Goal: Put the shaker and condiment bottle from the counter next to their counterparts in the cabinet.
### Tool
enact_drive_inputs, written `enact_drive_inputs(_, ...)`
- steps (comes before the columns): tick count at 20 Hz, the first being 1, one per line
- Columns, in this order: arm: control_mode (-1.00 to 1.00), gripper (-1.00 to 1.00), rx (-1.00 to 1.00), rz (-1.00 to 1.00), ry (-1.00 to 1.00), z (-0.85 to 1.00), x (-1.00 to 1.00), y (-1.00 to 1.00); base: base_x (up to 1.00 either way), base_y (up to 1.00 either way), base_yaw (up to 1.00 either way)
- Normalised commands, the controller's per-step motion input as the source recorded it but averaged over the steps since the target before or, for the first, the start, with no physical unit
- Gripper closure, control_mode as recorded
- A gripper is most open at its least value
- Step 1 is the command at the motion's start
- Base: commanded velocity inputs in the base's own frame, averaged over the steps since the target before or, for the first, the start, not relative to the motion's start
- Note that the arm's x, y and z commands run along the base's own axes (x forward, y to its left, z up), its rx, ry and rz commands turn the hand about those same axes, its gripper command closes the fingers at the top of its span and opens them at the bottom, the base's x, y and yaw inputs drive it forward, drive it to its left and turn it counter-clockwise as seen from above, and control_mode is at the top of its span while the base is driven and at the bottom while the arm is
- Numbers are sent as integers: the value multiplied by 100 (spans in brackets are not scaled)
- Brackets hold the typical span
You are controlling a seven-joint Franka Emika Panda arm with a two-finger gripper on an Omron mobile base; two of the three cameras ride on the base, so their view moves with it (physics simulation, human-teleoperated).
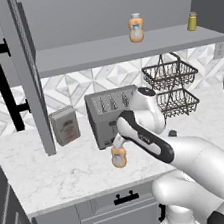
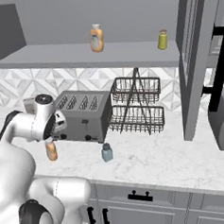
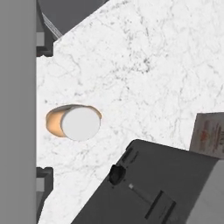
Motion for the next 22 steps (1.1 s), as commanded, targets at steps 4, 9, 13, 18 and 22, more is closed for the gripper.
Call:
enact_drive_inputs(4, -100, -100, -4, 0, 0, -8, 0, 12, 0, 0, 0)
enact_drive_inputs(9, -100, -100, -8, 0, -4, -32, 0, 4, 0, 0, 0)
enact_drive_inputs(13, -100, -100, -9, 0, -14, -31, 0, 0, 0, 0, 0)
enact_drive_inputs(18, -100, -100, -5, 0, -11, -21, 0, 0, 0, 0, 0)
enact_drive_inputs(22, -100, -100, -1, 0, -7, -13, 0, 0, 0, 0, 0)
